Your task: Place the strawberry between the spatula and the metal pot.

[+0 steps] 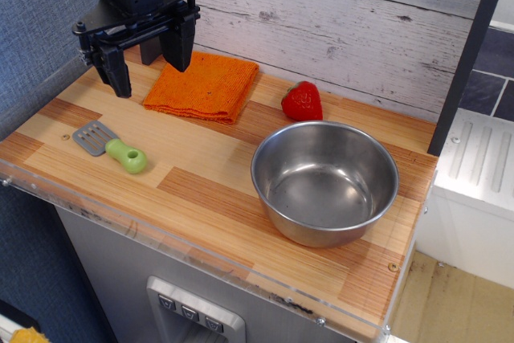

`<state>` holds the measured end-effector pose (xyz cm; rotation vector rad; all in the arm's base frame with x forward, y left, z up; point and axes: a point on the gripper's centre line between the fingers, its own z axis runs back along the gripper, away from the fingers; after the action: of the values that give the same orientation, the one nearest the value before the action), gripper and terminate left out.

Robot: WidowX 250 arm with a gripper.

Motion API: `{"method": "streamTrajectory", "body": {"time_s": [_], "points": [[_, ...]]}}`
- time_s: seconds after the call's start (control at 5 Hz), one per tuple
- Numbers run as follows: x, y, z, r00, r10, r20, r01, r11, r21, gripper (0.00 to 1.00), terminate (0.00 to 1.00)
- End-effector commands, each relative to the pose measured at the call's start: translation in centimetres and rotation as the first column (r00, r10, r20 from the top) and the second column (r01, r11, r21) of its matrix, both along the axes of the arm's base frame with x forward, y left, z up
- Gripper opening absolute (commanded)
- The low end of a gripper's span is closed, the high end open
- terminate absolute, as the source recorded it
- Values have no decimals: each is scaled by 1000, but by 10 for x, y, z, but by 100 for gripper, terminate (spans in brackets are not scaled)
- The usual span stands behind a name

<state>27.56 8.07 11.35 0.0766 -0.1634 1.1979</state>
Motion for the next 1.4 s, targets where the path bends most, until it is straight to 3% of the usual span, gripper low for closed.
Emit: {"method": "streamTrajectory", "body": {"time_s": [0.0,0.2,0.4,0.6,1.0,1.2], "points": [[0,0,0,1000,0,0,0,1000,0,100,0],[16,-13,-5,998,-46,-43,48,998,51,100,0],[30,-26,-11,998,-56,30,57,998,-35,100,0],[45,-40,-13,989,-118,88,119,993,-7,100,0],[72,-47,-28,962,-164,220,175,984,-34,100,0],[87,-54,-35,958,-165,233,181,983,-45,100,0]]}}
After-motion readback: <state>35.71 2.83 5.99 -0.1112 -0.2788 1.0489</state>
